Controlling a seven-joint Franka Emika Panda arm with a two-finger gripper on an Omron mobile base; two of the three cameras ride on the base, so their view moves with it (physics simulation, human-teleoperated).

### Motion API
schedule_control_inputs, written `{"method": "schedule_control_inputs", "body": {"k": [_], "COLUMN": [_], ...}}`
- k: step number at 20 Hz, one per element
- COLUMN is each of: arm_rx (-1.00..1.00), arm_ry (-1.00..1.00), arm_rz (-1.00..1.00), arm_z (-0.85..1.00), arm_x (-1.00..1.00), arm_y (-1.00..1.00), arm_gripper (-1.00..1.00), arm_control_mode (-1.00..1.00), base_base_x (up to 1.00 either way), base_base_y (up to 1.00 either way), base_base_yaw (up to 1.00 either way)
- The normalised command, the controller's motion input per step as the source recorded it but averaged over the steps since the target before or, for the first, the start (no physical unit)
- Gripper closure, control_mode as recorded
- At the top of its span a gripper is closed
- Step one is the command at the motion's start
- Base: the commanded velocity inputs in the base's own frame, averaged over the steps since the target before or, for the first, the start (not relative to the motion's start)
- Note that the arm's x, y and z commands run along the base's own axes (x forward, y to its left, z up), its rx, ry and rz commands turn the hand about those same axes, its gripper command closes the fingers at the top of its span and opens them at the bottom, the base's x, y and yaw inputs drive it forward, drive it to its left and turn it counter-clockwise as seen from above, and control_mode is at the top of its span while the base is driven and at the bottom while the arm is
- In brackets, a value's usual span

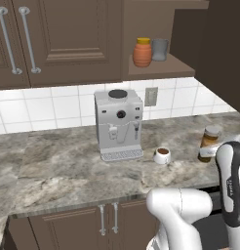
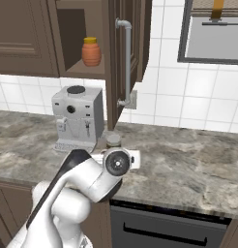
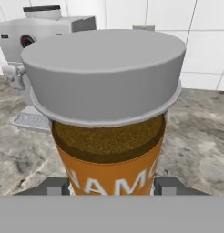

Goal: Pick the cinnamon and honey bottle from the cabinet and place them next to the mug.

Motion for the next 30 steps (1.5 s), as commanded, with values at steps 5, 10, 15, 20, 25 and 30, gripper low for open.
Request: {"method": "schedule_control_inputs", "body": {"k": [5,10,15,20,25,30], "arm_rx": [0.00,0.00,0.00,0.00,0.00,0.00], "arm_ry": [0.00,0.00,0.00,0.00,0.00,0.00], "arm_rz": [0.25,0.23,0.14,0.05,0.05,0.05], "arm_z": [-0.08,-0.16,-0.17,-0.20,-0.29,-0.40], "arm_x": [0.04,0.43,0.67,0.73,0.48,0.36], "arm_y": [-0.34,-0.26,-0.07,0.00,0.00,0.00], "arm_gripper": [1.00,1.00,1.00,1.00,1.00,1.00], "arm_control_mode": [-1.00,-1.00,-1.00,-1.00,-1.00,-1.00], "base_base_x": [0.00,0.00,0.00,0.00,0.00,0.00], "base_base_y": [0.00,0.00,0.00,0.00,0.00,0.00], "base_base_yaw": [0.00,0.00,0.00,0.00,0.00,0.00]}}
